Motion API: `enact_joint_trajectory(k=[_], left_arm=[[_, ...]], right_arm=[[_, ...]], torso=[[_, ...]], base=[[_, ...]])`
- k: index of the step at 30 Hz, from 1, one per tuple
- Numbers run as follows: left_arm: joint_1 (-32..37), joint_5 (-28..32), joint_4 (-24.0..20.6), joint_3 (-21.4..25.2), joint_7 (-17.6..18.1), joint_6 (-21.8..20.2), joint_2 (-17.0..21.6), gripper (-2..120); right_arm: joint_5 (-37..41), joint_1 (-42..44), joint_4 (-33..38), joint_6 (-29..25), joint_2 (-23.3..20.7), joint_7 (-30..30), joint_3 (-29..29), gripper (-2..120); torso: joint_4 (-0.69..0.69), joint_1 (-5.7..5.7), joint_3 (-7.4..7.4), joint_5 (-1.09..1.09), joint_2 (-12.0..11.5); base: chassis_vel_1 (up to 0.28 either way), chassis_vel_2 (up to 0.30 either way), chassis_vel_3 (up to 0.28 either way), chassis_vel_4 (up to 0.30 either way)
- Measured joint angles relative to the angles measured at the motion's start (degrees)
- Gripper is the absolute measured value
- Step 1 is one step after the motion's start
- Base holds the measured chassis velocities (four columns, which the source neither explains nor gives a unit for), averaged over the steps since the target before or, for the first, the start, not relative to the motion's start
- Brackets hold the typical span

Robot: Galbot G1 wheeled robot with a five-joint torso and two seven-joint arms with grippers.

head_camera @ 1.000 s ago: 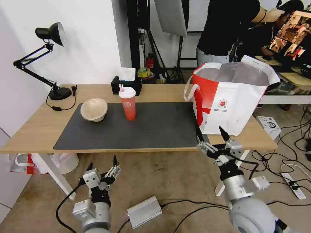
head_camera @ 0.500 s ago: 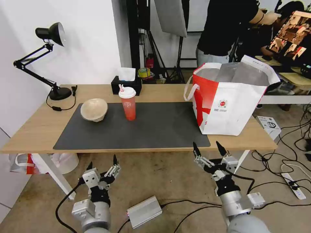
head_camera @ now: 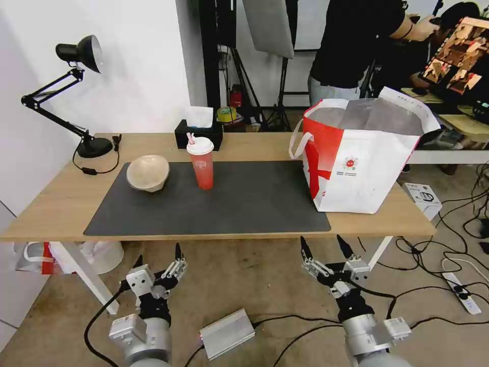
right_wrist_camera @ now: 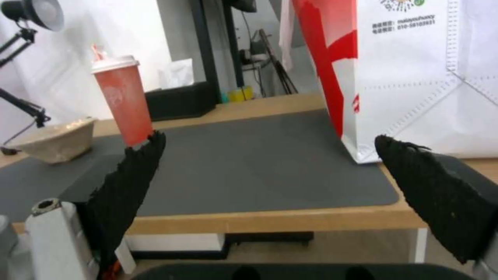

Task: Pick up the trash from the table and place it into the takeout bag.

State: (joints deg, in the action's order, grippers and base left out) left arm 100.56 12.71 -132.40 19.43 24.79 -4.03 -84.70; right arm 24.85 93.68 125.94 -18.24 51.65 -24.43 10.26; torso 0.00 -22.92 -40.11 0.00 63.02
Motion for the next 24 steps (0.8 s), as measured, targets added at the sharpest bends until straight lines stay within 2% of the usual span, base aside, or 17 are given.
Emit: enact_joint_trajectory(k=[24], left_arm=[[0.33,-0.49,0.07,-0.4,-0.04,0.0,-0.1,100]], right_arm=[[-3.38,-0.4,-1.22,1.22,1.45,-1.34,-0.57,100]], torso=[[0.0,0.0,0.0,0.0,0.0]], base=[[0.0,0.0,0.0,0.0]])
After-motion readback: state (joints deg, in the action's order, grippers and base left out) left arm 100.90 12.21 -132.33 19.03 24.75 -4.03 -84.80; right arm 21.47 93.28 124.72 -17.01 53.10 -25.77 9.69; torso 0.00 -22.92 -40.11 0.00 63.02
